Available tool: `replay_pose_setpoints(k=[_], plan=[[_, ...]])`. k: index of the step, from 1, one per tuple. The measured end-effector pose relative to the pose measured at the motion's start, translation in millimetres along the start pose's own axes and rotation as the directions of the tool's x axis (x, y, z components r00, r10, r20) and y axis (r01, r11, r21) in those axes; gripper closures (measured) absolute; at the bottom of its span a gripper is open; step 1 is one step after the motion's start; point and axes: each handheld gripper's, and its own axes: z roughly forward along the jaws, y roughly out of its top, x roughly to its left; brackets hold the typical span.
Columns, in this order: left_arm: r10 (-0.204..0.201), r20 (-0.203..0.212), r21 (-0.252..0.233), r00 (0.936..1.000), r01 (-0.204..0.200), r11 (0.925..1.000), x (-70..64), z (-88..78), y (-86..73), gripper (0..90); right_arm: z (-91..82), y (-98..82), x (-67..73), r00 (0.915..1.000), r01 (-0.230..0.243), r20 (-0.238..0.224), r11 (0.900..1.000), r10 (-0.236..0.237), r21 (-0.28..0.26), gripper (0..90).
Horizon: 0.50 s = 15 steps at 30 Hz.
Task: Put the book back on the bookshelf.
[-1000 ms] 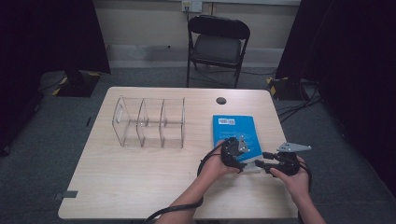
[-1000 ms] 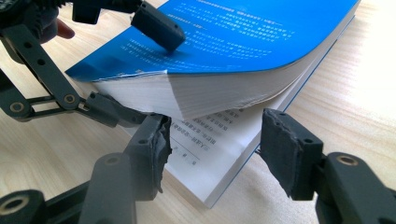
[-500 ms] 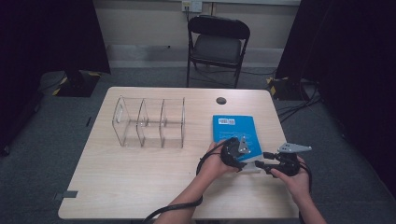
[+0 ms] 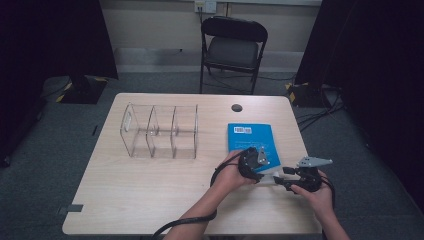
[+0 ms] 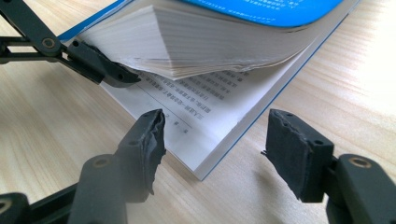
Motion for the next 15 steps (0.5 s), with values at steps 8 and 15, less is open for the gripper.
replay_pose_setpoints(k=[8,15], plan=[[-0.031,0.024,0.013,0.9992,0.03,0.9995,1.8,-5.9,3.2,54.3,-1.4,0.2,0.3,0.9999,0.003,0.01,1.0,-0.003,0.008,37.5],[-0.041,0.021,0.041,0.9989,0.04,0.9983,2.9,-10.2,7.1,61.4,-2.3,-3.1,-4.5,0.9996,-0.018,0.023,1.0,0.018,0.008,37.3]])
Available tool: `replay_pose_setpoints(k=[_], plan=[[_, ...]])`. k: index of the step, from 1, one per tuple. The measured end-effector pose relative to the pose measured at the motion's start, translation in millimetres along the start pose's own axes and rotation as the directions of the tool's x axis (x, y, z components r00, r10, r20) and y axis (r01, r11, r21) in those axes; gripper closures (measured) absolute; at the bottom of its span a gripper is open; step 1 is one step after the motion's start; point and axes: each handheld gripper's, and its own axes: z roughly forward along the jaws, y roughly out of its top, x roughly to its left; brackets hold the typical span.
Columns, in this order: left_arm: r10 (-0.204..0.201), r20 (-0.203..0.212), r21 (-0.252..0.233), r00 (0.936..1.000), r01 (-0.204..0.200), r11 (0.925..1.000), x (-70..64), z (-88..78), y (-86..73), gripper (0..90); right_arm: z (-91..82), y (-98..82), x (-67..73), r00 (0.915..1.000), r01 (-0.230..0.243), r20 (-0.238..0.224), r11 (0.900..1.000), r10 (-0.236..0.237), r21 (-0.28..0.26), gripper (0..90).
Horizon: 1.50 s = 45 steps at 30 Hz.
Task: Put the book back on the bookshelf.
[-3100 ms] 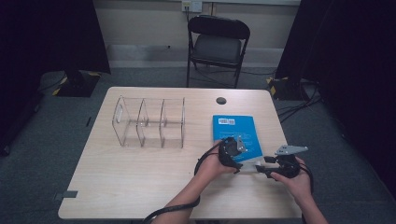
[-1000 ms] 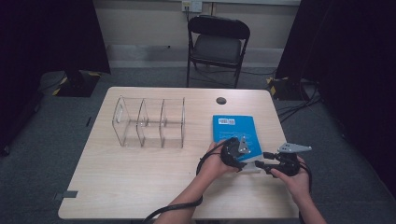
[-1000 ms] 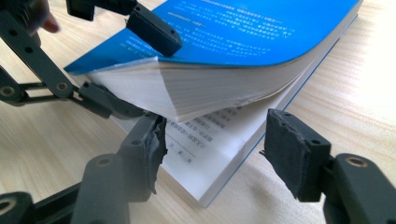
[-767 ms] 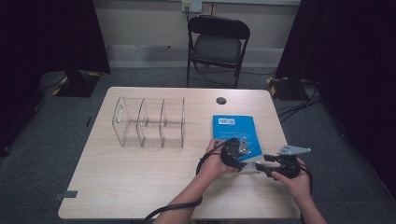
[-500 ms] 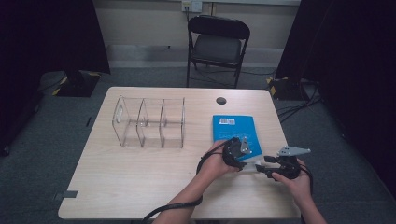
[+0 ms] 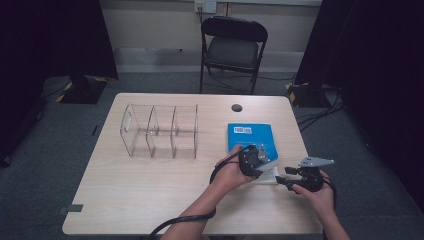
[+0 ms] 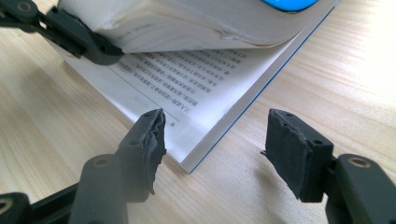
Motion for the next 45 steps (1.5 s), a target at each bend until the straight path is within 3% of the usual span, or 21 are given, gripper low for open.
replay_pose_setpoints(k=[3,10,16,21,26,33,36,41,45], plan=[[-0.015,-0.003,0.003,0.9999,0.015,0.9999,-0.5,-1.6,1.8,64.2,1.1,-0.8,-0.7,0.9999,0.01,0.006,1.0,-0.01,0.007,36.3],[-0.02,0.001,0.071,0.9998,0.02,0.9973,1.5,-6.7,10.8,68.2,-1.1,-2.5,-2.9,1.0,-0.006,-0.004,1.0,0.006,0.007,30.4],[-0.042,0.003,0.085,0.9991,0.042,0.9955,4.0,-14.3,13.6,69.7,2.3,-2.6,0.1,0.9984,0.027,-0.049,0.999,-0.026,0.018,19.6],[-0.046,0.006,0.113,0.9989,0.045,0.9926,7.3,-21.8,14.6,70.6,6.8,-4.0,1.9,0.9951,0.054,-0.086,0.997,-0.049,0.06,18.4],[-0.048,0.004,0.127,0.9988,0.047,0.9908,10.1,-27.8,14.5,71.7,6.6,-4.1,3.5,0.9939,0.084,-0.076,0.995,-0.08,0.058,16.1],[-0.063,0.007,0.14,0.998,0.061,0.9883,14.5,-36.4,13.7,72.9,9.1,-7.4,1.7,0.9941,0.088,-0.071,0.993,-0.083,0.083,15.1],[-0.051,0.004,0.153,0.9987,0.05,0.987,16.7,-40.0,14.7,73.3,9.4,-7.4,1.9,0.9927,0.102,-0.073,0.991,-0.096,0.084,14.6],[-0.067,-0.003,0.151,0.9978,0.066,0.9863,19.9,-49.0,16.8,74.1,10.8,-9.8,3.9,0.9847,0.169,-0.058,0.982,-0.164,0.082,14.4],[-0.076,-0.012,0.158,0.9971,0.077,0.9845,23.1,-58.0,18.7,74.9,11.3,-9.8,4.8,0.9811,0.192,-0.045,0.977,-0.188,0.091,14.1]])
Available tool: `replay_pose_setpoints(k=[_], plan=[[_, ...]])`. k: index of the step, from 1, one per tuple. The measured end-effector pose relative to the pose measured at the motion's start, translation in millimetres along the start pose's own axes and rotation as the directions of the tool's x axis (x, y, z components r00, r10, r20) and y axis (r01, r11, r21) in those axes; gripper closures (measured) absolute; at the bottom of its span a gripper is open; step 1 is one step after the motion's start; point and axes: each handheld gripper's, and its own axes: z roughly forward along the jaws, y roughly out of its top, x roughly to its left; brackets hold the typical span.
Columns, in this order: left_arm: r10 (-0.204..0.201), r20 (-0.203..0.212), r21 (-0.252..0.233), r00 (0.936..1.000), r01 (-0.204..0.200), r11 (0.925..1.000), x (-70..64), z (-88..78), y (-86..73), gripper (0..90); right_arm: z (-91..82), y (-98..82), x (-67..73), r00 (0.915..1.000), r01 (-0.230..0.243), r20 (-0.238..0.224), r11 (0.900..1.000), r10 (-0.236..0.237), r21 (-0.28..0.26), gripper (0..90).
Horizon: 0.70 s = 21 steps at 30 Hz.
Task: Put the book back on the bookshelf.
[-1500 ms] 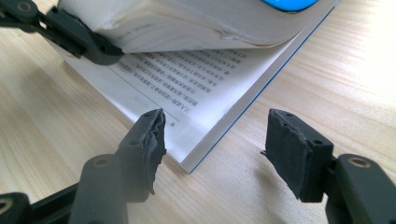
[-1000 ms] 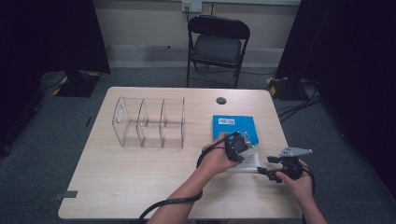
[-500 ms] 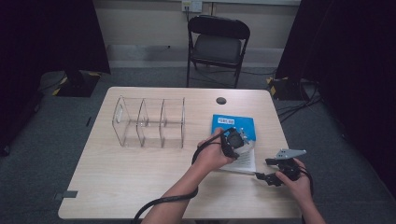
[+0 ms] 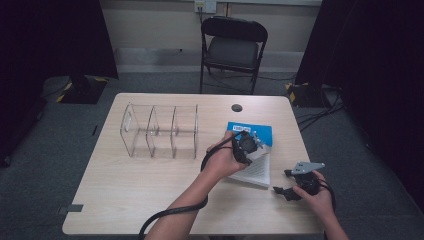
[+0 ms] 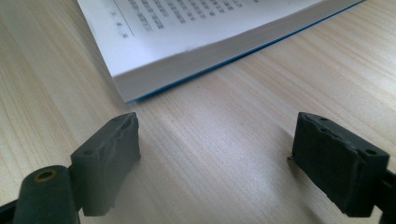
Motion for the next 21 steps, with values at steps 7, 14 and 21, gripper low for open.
replay_pose_setpoints(k=[7,14,21], plan=[[-0.018,-0.004,0.011,0.9998,0.018,0.9998,3.6,-12.2,4.4,75.6,0.5,0.3,-0.6,1.0,0.001,-0.002,1.0,-0.001,0.0,13.5],[-0.047,-0.002,0.013,0.9989,0.047,0.9988,5.7,-21.4,12.7,75.8,1.3,0.7,-1.3,0.9999,0.014,-0.003,1.0,-0.014,0.0,13.4],[-0.046,0.006,0.029,0.9989,0.046,0.9985,7.5,-28.6,18.2,75.8,1.7,1.0,-1.7,0.9998,0.018,-0.006,1.0,-0.018,-0.001,13.2]])
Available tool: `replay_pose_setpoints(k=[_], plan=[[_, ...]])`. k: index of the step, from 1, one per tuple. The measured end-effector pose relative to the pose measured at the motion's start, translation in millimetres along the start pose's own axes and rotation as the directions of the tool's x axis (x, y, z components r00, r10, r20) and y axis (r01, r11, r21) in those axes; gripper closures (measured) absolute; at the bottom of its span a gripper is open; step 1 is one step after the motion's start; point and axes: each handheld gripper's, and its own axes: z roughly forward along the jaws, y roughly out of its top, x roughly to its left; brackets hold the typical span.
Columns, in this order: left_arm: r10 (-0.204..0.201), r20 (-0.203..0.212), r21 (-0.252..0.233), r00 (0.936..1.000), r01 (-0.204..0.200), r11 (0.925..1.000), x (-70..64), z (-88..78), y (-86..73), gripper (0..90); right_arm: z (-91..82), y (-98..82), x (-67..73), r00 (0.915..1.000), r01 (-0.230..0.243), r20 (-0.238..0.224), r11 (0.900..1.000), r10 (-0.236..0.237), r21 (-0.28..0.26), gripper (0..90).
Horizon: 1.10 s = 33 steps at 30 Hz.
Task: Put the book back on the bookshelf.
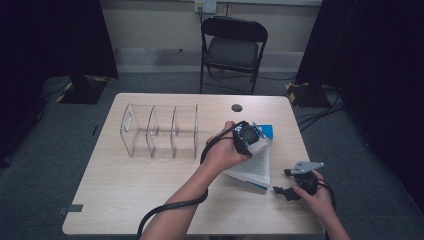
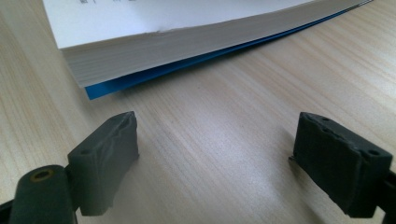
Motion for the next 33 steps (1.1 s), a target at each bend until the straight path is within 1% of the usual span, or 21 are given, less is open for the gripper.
replay_pose_setpoints(k=[2,4,6,7,9,10,11,13,15,16,17,19,26,28,29,31,32,33], plan=[[-0.008,0.001,-0.003,1.0,0.008,1.0,-0.1,-1.2,0.2,75.8,0.0,0.2,0.3,1.0,0.0,0.001,1.0,0.0,0.001,13.0],[-0.007,0.006,0.008,1.0,0.007,0.9999,0.7,-3.5,1.0,75.8,0.6,0.8,0.7,1.0,0.008,-0.001,1.0,-0.008,0.001,12.9],[-0.007,0.009,0.014,0.9999,0.007,0.9999,0.4,-4.7,1.8,75.8,1.2,1.3,1.1,1.0,0.005,-0.007,1.0,-0.005,0.004,12.6],[-0.001,0.019,0.023,0.9998,0.0,0.9997,0.9,-6.0,2.5,75.8,1.7,1.6,1.1,0.9999,0.011,-0.007,1.0,-0.011,0.001,12.5],[-0.016,0.018,0.024,0.9997,0.016,0.9996,-0.1,-7.2,2.8,75.8,2.8,2.9,2.1,0.9999,0.006,-0.009,1.0,-0.006,0.003,11.9],[-0.007,0.02,0.031,0.9998,0.007,0.9995,0.7,-8.3,3.4,75.8,3.7,3.5,2.5,0.9999,0.01,-0.005,1.0,-0.01,0.001,11.5],[-0.016,0.021,0.033,0.9997,0.015,0.9994,0.7,-9.8,4.4,75.7,4.2,3.9,3.6,1.0,0.003,-0.005,1.0,-0.003,0.002,11.1],[-0.022,0.023,0.031,0.9995,0.021,0.9993,1.2,-12.4,6.0,75.8,7.1,4.6,6.6,0.9999,0.013,-0.01,1.0,-0.013,-0.015,11.0],[-0.012,0.026,0.043,0.9996,0.011,0.999,3.1,-16.3,8.7,75.8,9.3,5.1,9.2,0.9996,0.018,-0.019,0.999,-0.019,-0.029,11.0],[-0.03,0.025,0.036,0.9992,0.029,0.9989,3.3,-18.2,9.7,75.8,9.8,5.6,9.6,0.9997,0.02,-0.017,0.999,-0.02,-0.028,11.0],[-0.029,0.028,0.035,0.9992,0.028,0.999,4.0,-19.2,10.3,75.8,10.5,6.2,10.1,0.9996,0.018,-0.021,0.999,-0.019,-0.028,11.0],[-0.037,0.029,0.033,0.9989,0.036,0.9988,4.0,-20.1,10.8,75.7,10.8,6.6,10.3,0.9996,0.018,-0.022,0.999,-0.018,-0.028,11.0],[-0.043,0.027,0.037,0.9987,0.042,0.9984,1.2,-19.5,9.9,75.7,14.2,10.1,11.7,0.9997,0.017,-0.017,0.999,-0.018,-0.036,12.4],[-0.042,0.026,0.04,0.9988,0.041,0.9983,0.5,-19.4,10.2,75.7,16.0,11.9,12.8,0.9998,0.004,-0.017,0.999,-0.005,-0.037,12.6],[-0.035,0.026,0.042,0.9991,0.034,0.9985,0.4,-19.5,10.6,75.7,16.7,12.7,13.2,0.9999,0.0,-0.017,0.999,0.0,-0.037,12.6],[-0.041,0.027,0.047,0.9988,0.04,0.9981,-0.9,-19.5,10.9,75.7,18.8,14.8,14.0,0.9999,0.003,-0.011,0.999,-0.004,-0.04,13.0],[-0.036,0.025,0.05,0.9991,0.035,0.9981,-1.5,-19.7,11.0,75.7,19.2,15.7,14.7,1.0,0.0,-0.003,0.999,0.0,-0.048,13.1],[-0.035,0.023,0.052,0.9991,0.034,0.9981,-2.0,-19.8,11.0,75.7,18.9,16.3,14.3,1.0,-0.007,-0.003,0.998,0.007,-0.07,13.6]])
